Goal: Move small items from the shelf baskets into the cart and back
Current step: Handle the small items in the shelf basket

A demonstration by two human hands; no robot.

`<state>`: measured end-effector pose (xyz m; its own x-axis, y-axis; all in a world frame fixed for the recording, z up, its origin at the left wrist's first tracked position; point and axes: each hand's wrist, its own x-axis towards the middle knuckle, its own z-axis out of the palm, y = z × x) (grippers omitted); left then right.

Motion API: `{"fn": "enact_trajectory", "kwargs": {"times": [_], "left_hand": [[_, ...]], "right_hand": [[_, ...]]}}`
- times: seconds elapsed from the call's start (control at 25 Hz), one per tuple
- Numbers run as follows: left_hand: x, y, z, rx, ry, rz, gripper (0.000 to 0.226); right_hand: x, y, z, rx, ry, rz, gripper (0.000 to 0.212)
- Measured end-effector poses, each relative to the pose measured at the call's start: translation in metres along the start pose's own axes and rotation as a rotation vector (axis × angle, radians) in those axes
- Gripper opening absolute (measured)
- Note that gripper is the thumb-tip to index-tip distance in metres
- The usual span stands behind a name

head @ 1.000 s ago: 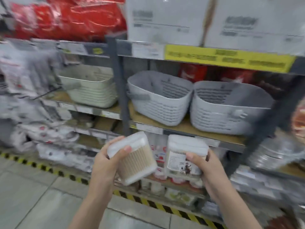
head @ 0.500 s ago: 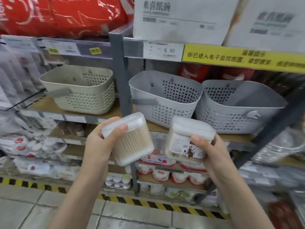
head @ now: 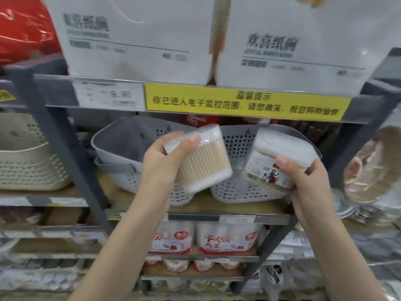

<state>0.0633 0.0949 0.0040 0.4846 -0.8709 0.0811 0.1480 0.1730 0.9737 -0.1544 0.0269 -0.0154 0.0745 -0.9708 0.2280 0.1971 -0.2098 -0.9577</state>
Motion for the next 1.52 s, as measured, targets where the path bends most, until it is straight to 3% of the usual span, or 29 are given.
{"fn": "enact_trajectory", "kwargs": {"times": [0.12,0.32,0.52,0.76,1.04,1.32,1.52], "left_hand": [[0.022,-0.007,0.034,-0.065,-0.021,-0.050,0.057],[0.057,-0.008,0.060,-0.030,-0.019,0.011,0.013],[0.088,-0.020,0.083,0.058,-0.143,0.081,0.029],[0.095,-0.058,0.110,0.417,-0.180,0.207,0.045],[0.101,-0.063,0.106,0.647,-0.102,0.319,0.028],[0.118,-0.064,0.085,0.745,-0.047,0.276,0.053],[0.117,-0.052,0.077,0.756,-0.099,0.183,0.051]], "right_hand": [[0.020,0.003,-0.011,-0.024,0.041,-0.056,0.054],[0.055,0.010,-0.012,-0.055,0.143,-0.107,0.050],[0.083,0.011,-0.022,-0.276,0.219,-0.136,0.051],[0.101,0.026,-0.018,-0.478,0.315,-0.113,0.065],[0.104,0.031,-0.004,-0.463,0.265,-0.074,0.071],[0.108,0.031,0.001,-0.536,0.203,0.076,0.068],[0.120,0.025,-0.013,-0.767,0.102,0.164,0.062]]}}
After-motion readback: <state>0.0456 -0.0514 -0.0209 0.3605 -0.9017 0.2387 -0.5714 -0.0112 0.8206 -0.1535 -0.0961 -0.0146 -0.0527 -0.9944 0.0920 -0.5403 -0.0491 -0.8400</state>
